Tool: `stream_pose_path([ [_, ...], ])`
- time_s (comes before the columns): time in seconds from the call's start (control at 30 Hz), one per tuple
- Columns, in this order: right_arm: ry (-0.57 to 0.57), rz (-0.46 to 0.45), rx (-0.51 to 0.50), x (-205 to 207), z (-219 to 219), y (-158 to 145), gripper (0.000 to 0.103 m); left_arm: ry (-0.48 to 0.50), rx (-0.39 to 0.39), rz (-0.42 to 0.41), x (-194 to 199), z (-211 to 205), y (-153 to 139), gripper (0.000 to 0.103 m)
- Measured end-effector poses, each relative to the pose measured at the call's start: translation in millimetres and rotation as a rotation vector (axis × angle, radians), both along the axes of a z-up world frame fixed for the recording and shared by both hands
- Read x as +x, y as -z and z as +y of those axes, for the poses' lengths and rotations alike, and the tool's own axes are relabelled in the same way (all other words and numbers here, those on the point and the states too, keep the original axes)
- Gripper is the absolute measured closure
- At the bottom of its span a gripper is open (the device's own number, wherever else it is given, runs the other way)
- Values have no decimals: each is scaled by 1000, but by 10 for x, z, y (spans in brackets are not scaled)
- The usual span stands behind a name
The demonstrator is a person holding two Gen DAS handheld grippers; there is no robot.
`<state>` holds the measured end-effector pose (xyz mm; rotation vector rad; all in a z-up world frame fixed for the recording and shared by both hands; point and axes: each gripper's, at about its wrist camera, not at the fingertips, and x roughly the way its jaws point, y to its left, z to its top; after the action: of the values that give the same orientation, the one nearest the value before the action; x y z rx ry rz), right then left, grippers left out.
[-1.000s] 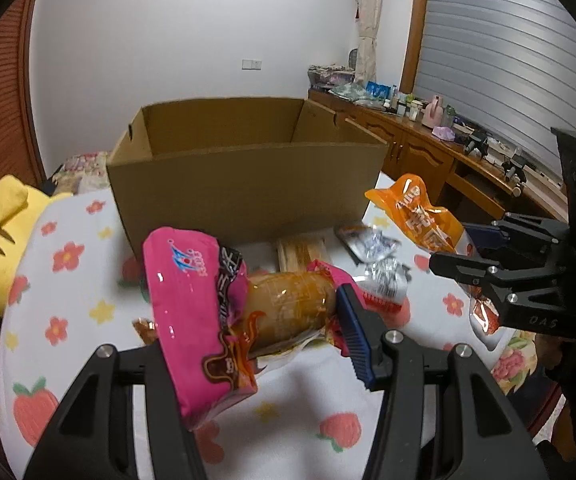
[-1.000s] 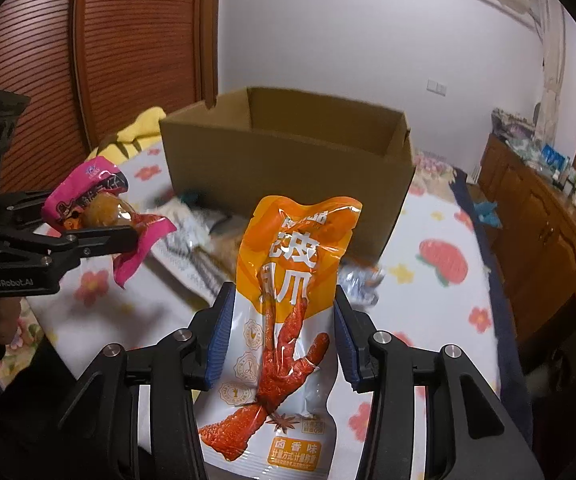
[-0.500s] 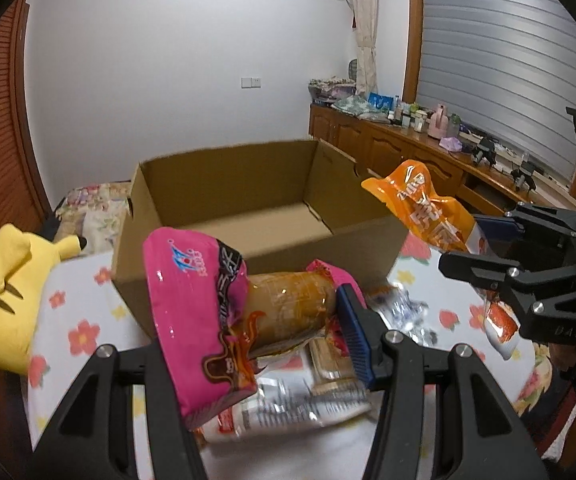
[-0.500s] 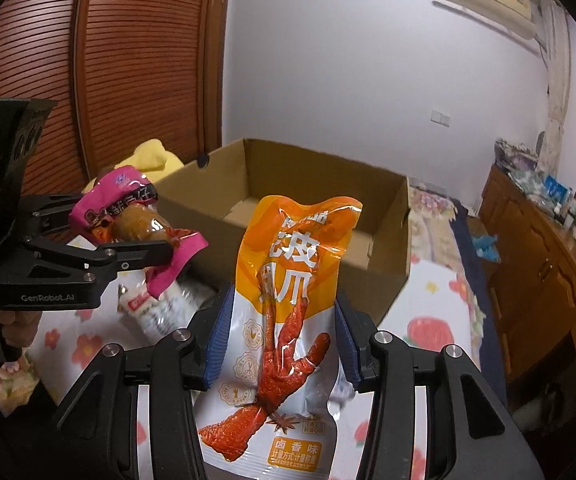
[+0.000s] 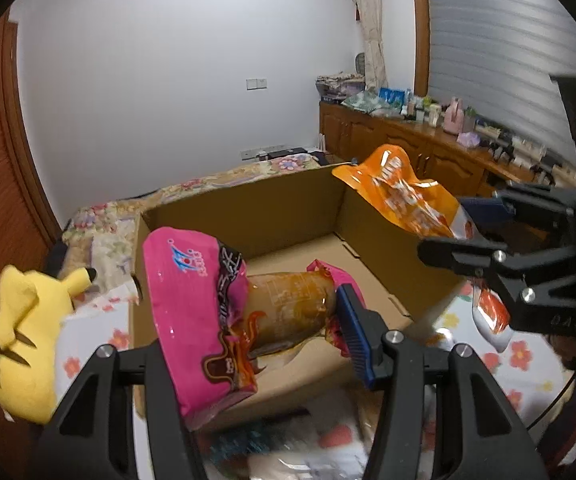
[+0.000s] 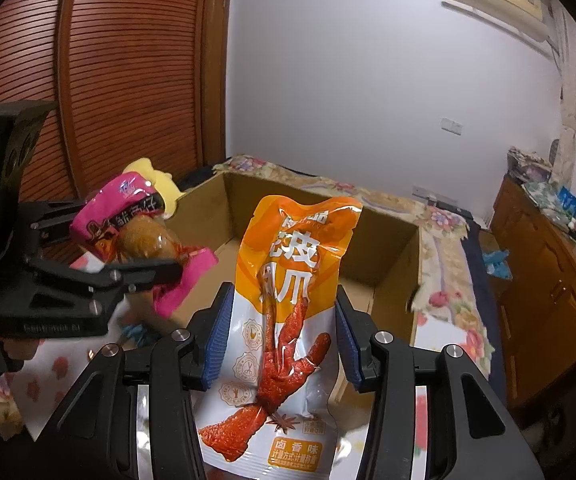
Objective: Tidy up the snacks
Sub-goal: 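Carry both snacks over the box and open both grippers to drop them, then move both grippers back toward the remaining snacks beside the box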
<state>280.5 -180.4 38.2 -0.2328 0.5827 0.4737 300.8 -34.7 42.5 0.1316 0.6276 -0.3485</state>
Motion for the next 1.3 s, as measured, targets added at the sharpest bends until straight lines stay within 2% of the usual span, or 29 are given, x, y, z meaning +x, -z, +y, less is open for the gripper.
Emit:
stream_pose_path([
  [0.3,3,59,2,588,90,111,55,-5,22,30,417,-25,36,50],
  [0.53,17,76,-43,703,180,223,55,-2,31,42,537,-33,115,54],
  [0.73,63,83,-73,811,250,317,50,-9,5,51,474,44,184,52],
  [0.77,67,80,-72,812,244,319,45,-12,4,50,446,48,183,52],
  [0.8,75,75,-71,802,238,318,41,-13,3,51,435,71,179,52],
  [0.9,84,76,-62,730,196,299,41,-13,-8,46,314,101,152,52],
  [1.03,83,67,-59,572,132,223,41,-13,-8,24,104,114,90,46],
  [1.3,61,42,-25,-112,-48,79,41,-5,-20,-7,-473,151,55,39],
])
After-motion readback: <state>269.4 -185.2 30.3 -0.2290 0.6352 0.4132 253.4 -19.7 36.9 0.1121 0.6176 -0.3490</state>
